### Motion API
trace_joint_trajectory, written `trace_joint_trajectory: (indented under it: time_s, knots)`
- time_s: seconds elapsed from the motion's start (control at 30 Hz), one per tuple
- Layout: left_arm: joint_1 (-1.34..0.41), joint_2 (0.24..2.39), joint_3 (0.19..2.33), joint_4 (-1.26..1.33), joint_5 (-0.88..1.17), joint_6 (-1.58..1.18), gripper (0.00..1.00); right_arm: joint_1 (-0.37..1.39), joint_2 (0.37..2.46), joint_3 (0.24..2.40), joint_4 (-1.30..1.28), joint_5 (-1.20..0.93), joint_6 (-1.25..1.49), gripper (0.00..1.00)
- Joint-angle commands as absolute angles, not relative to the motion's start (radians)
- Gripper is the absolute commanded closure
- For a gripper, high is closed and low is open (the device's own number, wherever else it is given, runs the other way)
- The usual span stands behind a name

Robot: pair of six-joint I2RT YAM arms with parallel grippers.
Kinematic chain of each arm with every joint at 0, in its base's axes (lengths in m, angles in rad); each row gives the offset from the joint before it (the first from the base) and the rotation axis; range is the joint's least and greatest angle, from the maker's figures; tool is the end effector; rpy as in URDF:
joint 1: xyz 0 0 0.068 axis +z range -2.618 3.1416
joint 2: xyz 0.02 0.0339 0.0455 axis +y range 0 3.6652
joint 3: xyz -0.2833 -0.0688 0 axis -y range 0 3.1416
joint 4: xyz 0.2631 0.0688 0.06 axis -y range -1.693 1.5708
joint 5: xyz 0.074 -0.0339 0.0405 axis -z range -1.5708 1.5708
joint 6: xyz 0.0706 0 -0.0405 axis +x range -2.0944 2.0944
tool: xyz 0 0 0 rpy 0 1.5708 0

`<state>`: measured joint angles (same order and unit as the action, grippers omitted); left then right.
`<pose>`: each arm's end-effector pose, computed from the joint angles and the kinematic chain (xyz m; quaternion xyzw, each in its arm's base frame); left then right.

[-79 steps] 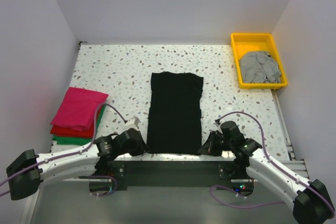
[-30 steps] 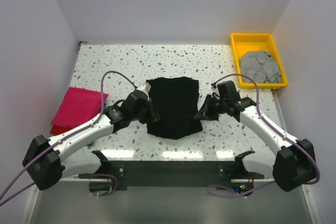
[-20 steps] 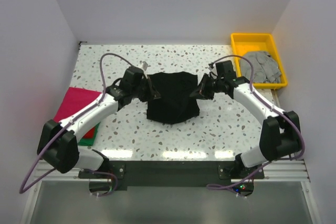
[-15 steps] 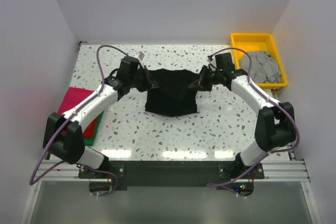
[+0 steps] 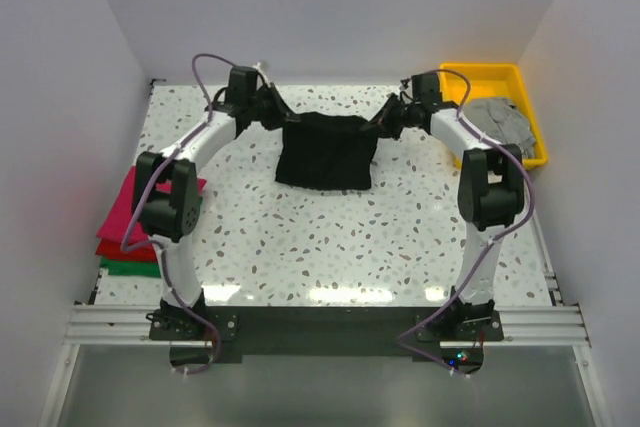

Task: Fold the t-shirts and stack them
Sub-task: Fold the tshirt

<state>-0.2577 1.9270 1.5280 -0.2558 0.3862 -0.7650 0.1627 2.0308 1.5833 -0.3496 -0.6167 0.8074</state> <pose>0.4720 -0.1519 0.2472 -0.1388 0.8734 -0.3625 0.2942 0.4877 0.1214 0.2135 0.1709 0.8732 0.4162 0.1870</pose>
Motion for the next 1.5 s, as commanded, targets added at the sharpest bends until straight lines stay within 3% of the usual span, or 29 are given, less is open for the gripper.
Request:
trace_joint_trajectory:
  time_s: [0.0,0.3,0.5,0.73,1.07,1.27,1.47]
  knots:
    - [-0.245,2.052,1.67,-0.175,0.436,-0.767,1.0,0.15,2.13,1.719,-0.314,-0.638,0.831,1.0]
    - [-0.244,2.315,1.732,-0.12,0.39,-0.813,1.0,0.143,2.405,1.887,-0.331,-0.574,0.827,1.0]
    - [-0.252,2.221,1.467,-0.037,0.342,-0.908,1.0,0.15,2.35,1.679,-0.267,-0.523,0.819,1.0]
    - [-0.342,1.924,1.028,0.077,0.236,-1.022,1.0,0.158,2.053,1.245,-0.132,-0.497,0.805,1.0]
    - [-0.512,1.306,0.438,0.037,0.14,-1.107,1.0,0.184,1.535,0.611,-0.075,-0.492,0.733,1.0]
    - [-0.534,1.048,0.419,-0.124,0.129,-1.079,1.0,0.184,1.297,0.534,-0.198,-0.479,0.701,1.0]
    - [-0.534,1.008,0.541,-0.264,0.124,-0.99,1.0,0.186,1.158,0.584,-0.322,-0.491,0.68,1.0]
